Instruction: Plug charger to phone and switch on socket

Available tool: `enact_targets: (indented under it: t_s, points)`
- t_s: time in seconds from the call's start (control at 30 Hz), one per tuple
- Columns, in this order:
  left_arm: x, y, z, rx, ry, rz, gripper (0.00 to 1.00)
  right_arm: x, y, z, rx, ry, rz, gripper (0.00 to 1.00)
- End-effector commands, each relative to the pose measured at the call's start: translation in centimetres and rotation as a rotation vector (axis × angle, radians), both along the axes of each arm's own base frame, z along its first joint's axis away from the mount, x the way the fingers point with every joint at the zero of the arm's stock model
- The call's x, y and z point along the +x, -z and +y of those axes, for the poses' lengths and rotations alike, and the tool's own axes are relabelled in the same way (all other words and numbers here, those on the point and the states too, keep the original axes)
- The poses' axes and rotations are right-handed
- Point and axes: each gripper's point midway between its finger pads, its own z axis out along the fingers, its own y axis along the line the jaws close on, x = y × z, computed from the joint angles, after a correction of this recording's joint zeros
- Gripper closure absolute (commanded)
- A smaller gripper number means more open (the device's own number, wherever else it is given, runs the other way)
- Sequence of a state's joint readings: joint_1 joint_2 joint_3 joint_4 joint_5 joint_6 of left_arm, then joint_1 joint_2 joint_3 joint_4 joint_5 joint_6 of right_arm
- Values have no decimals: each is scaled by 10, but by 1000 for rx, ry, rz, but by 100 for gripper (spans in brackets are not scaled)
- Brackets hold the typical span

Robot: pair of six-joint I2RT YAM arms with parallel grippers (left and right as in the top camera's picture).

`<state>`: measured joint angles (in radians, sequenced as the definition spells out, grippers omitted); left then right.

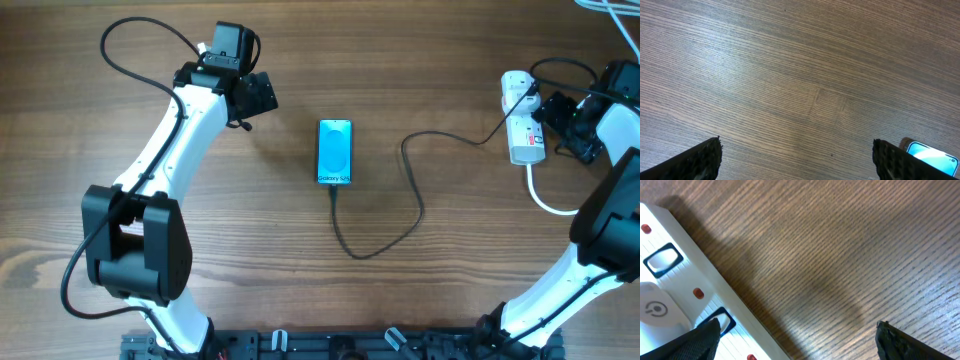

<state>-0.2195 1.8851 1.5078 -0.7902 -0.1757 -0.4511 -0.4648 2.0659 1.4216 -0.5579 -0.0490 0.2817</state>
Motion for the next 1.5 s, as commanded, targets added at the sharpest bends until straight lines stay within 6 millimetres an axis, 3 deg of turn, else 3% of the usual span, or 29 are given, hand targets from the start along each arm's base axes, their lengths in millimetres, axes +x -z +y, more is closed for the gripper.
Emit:
enact_targets:
  t_s: [0.0,0.87,1.23,1.47]
  points:
    - [-1,-1,3,14,-15,-4,0,-3,14,11,50,-37,21,0]
    - [-1,-1,3,14,-15,-4,0,-3,15,4,21,1,25,0]
    - [-1,-1,3,14,-15,-4,0,-4,36,16,85,-41,44,1]
    - [-1,-1,3,14,-15,-4,0,1,34,23,122,-60,18,0]
